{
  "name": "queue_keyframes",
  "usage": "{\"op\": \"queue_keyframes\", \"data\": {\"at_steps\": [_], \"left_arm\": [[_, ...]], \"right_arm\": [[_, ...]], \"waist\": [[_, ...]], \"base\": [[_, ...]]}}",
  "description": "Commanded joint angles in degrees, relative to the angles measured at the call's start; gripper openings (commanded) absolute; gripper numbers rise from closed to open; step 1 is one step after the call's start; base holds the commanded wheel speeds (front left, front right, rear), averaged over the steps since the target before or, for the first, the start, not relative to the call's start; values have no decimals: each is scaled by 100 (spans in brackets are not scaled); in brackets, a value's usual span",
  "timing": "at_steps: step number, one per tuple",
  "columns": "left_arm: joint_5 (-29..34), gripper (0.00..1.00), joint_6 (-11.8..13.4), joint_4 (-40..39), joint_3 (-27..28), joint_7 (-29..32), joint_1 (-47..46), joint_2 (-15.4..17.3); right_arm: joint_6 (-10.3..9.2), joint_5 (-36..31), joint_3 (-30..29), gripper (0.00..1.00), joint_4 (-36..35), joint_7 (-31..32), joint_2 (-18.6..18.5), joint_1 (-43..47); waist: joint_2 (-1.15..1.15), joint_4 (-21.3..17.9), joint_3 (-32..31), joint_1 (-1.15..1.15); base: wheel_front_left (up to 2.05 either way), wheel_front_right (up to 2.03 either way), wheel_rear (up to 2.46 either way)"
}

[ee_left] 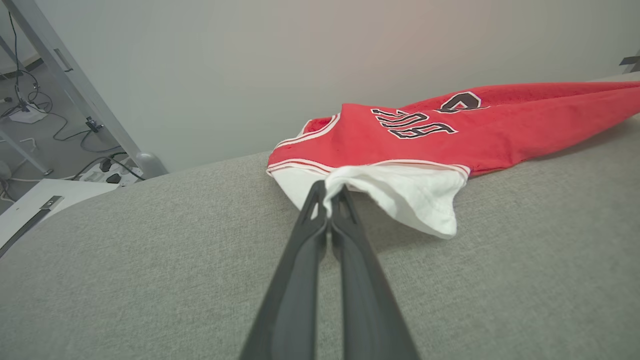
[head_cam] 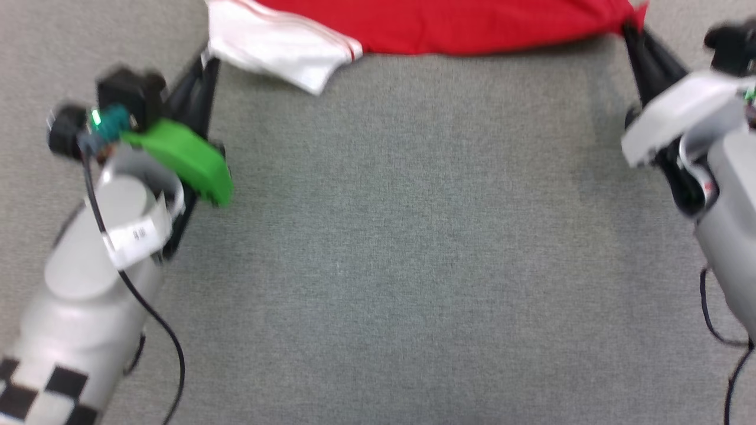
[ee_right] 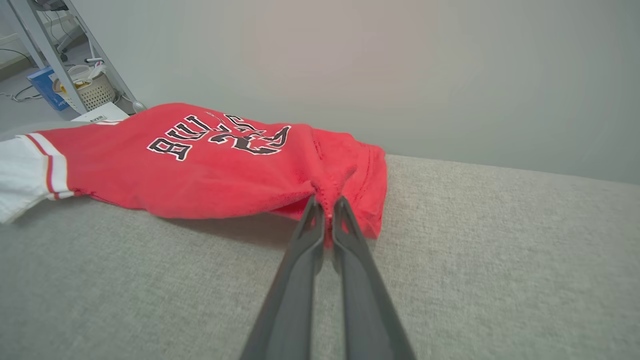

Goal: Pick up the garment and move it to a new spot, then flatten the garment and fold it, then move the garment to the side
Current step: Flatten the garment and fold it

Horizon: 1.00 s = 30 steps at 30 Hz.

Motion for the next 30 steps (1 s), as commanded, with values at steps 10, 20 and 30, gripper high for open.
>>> {"op": "queue_keyframes", "data": {"at_steps": [10,20,30], "left_arm": [[-546,0,318,-1068,-193,793,2413,597],[-929,0,604,-2539,-425,1581,3916,1137],[-1506,0,639,-3727,-627,2407,4937,1727]], "right_arm": [[-6,1178,664,0,-675,384,-816,1706],[-6,2169,839,0,-1237,959,-1265,2824],[-6,2827,840,0,-2239,1568,-1972,4009]], "waist": [[69,189,-1477,1],[69,210,-2090,1],[69,219,-2570,1]], "base": [[0,0,0],[0,0,0],[0,0,0]]}}
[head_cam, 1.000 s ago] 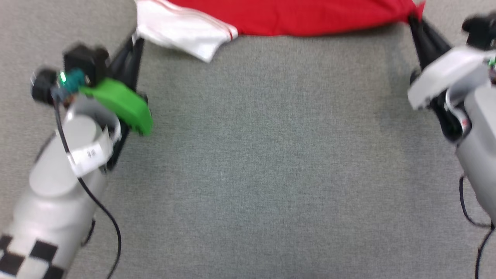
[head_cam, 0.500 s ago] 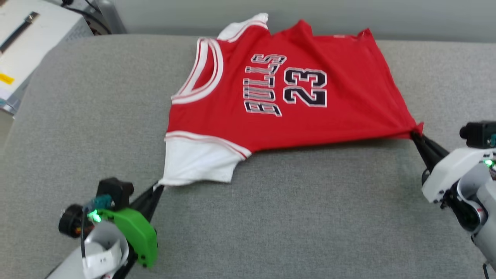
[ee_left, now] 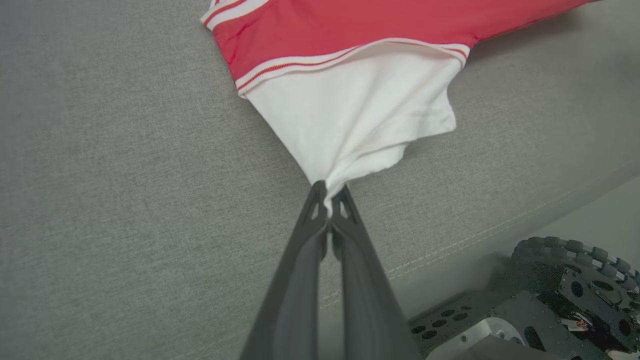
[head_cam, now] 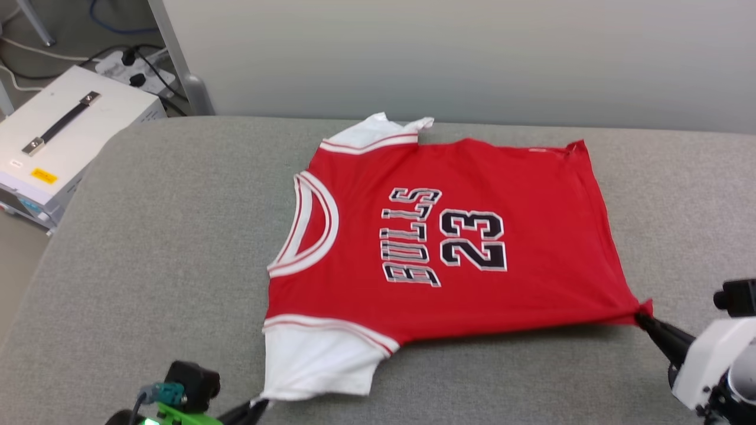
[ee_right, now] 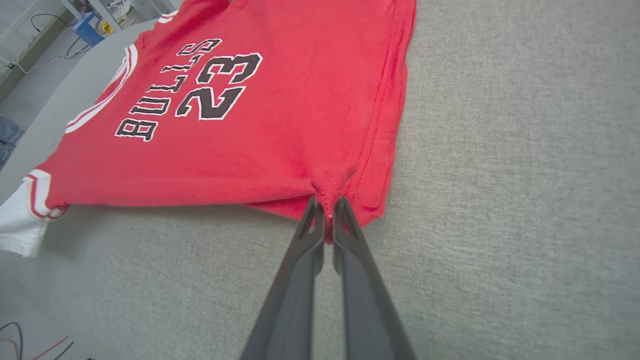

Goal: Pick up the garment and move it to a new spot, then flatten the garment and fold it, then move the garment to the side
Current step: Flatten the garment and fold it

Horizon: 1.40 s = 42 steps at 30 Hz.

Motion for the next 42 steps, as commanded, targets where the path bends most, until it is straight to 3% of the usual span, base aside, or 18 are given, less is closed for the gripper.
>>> {"op": "queue_keyframes", "data": {"at_steps": [1,11,18,24,30,42], "left_arm": [[-107,0,-36,-135,-32,98,204,111],[-626,0,-148,-1029,-203,601,768,516],[-445,0,-90,-1166,82,277,489,526],[-160,0,-113,-1017,329,57,-178,399],[8,0,-397,-466,335,333,-1270,193],[132,0,-793,843,-30,689,-2745,-49]], "right_arm": [[-5,88,-53,0,-111,60,-99,213],[-5,533,-514,0,-926,852,-595,1600],[-5,360,-1148,0,-1470,864,-537,1866],[-5,21,-1678,0,-1677,967,-264,1703],[-5,-649,-2104,0,-1500,1381,207,1118],[-5,-1662,-2299,0,-982,1996,982,122]], "waist": [[69,14,-182,1],[69,20,-378,1],[69,-89,-220,1],[69,-164,77,1],[69,-269,572,1],[69,-485,1142,1]], "base": [[0,0,0],[0,0,0],[0,0,0],[0,0,0],[0,0,0],[0,0,0]]}}
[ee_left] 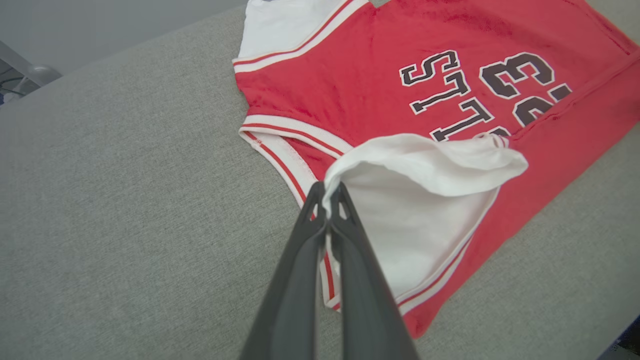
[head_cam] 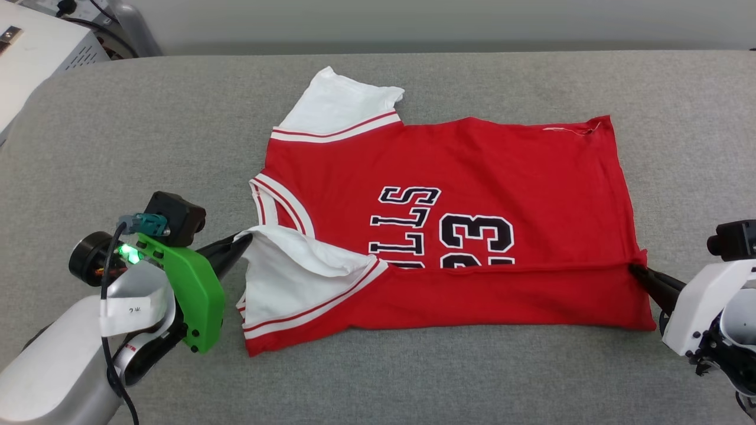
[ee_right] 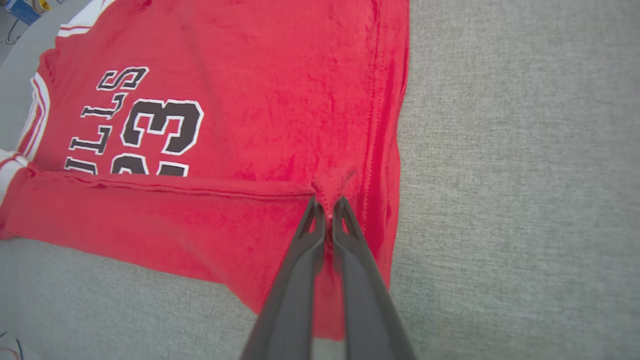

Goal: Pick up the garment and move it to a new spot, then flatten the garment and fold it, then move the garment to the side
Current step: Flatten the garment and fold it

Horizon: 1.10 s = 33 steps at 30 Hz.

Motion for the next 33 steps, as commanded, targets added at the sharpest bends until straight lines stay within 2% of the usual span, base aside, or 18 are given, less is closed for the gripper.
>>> {"op": "queue_keyframes", "data": {"at_steps": [1,8,9,10,11,17,24,29,33], "left_arm": [[50,0,-35,110,-50,-4,-148,-48],[44,0,-74,872,-464,-232,-587,-227],[54,27,-76,962,-509,-325,-646,-263],[93,100,-76,1063,-547,-434,-704,-296],[125,100,-77,1158,-573,-513,-744,-325],[106,100,1,1746,-468,-1073,-820,-579],[-240,100,476,1810,-40,-1707,-447,-823],[-501,100,870,1405,94,-1736,97,-861],[-705,100,1272,943,133,-1552,592,-839]], "right_arm": [[-5,-77,-11,0,56,43,53,-123],[-5,-314,73,0,347,159,222,-379],[-5,-349,64,0,402,138,234,-403],[-5,-399,38,78,444,69,254,-434],[-5,-410,20,100,481,30,286,-453],[-5,-560,140,100,405,-330,311,-505],[-5,-1176,84,100,50,-695,306,-354],[-5,-1698,-342,100,-184,-295,488,16],[-5,-2201,-940,100,-449,368,825,446]], "waist": [[69,-100,120,0],[69,-148,192,0],[69,-146,192,0],[69,-144,190,0],[69,-142,184,0],[69,-98,44,0],[69,-2,-256,0],[69,87,-433,0],[69,147,-507,0]], "base": [[0,0,0],[0,0,0],[0,0,0],[0,0,0],[0,0,0],[0,0,0],[0,0,0],[0,0,0],[0,0,0]]}}
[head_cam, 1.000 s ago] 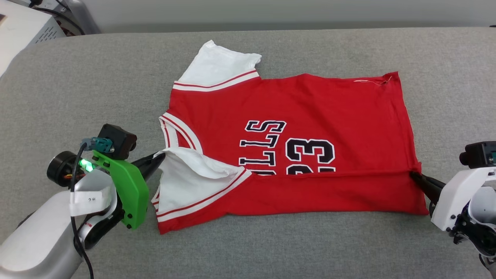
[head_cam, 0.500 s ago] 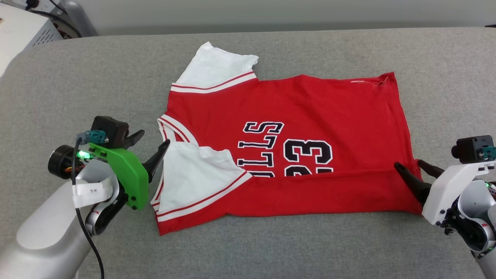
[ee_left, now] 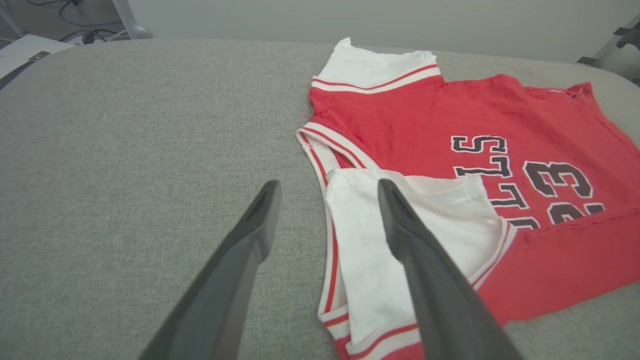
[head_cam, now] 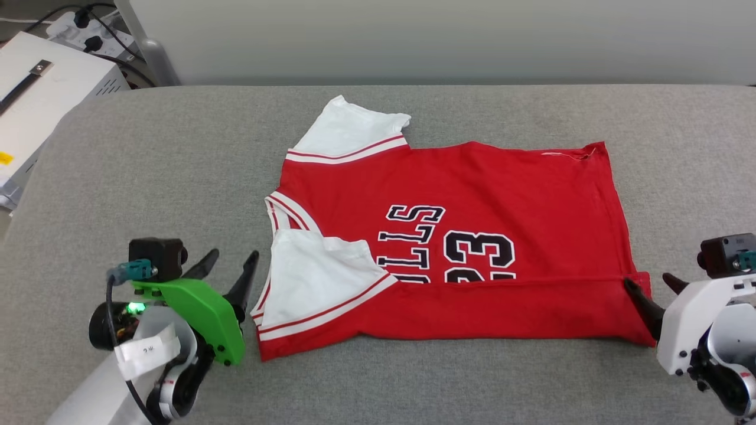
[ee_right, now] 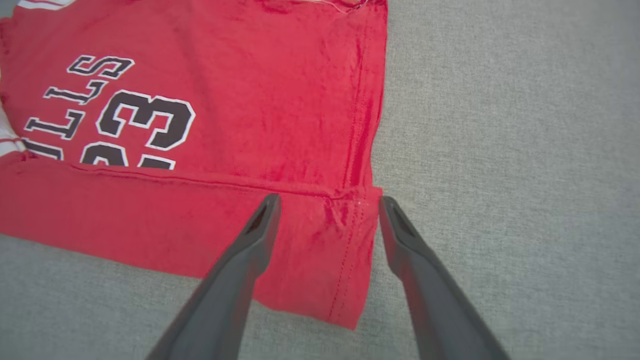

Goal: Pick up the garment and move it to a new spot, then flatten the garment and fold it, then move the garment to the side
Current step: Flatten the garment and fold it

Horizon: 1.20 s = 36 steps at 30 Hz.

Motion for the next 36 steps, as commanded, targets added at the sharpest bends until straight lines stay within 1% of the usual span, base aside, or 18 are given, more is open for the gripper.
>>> {"op": "queue_keyframes", "data": {"at_steps": [1,4,7,8,13,16,19,24,30,31,32,33,34,36], "left_arm": [[-64,100,148,-153,3,72,194,13],[-190,100,431,-525,-43,326,529,56],[-240,100,658,-885,-234,785,809,199],[-329,100,908,-1215,-295,1060,976,227],[-249,100,1149,-1195,-370,1229,976,239],[-207,100,1224,-1038,-386,1257,928,219],[-204,100,1236,-855,-389,1256,880,176],[-203,100,1179,-573,-398,1214,774,84],[-218,100,1044,-167,-512,1302,689,-7],[-234,95,997,-89,-564,1377,690,-15],[-254,66,956,-37,-605,1442,693,-23],[-282,8,896,10,-653,1517,695,-36],[-316,0,840,34,-680,1562,699,-51],[-377,0,723,63,-711,1603,701,-79]], "right_arm": [[-4,-139,-208,100,-145,192,189,167],[-4,-373,-645,100,-490,681,575,454],[-4,-611,-932,100,-958,1074,913,676],[-4,-816,-1134,100,-1414,1351,1207,854],[-4,-932,-1203,100,-1697,1449,1379,932],[-4,-937,-1203,100,-1752,1436,1402,923],[-4,-947,-1178,100,-1787,1403,1409,894],[-4,-950,-1179,100,-1794,1339,1407,857],[-4,-949,-1175,100,-1748,1276,1375,839],[-4,-948,-1176,100,-1740,1268,1373,835],[-4,-951,-1180,100,-1732,1262,1371,834],[-4,-959,-1190,100,-1718,1256,1366,832],[-4,-980,-1204,100,-1707,1249,1356,830],[-4,-1059,-1245,100,-1676,1229,1328,829]], "waist": [[69,61,-52,0],[69,95,-46,0],[69,103,-6,0],[69,76,80,0],[69,-21,214,0],[69,-98,308,0],[69,-176,417,0],[69,-260,583,0],[69,-304,684,0],[69,-307,690,0],[69,-305,691,0],[69,-301,685,0],[69,-295,677,0],[69,-267,639,0]], "base": [[0,0,0],[0,0,0],[0,0,0],[0,0,0],[0,0,0],[0,0,0],[0,0,0],[0,0,0],[0,0,0],[0,0,0],[0,0,0],[0,0,0],[0,0,0],[0,0,0]]}}
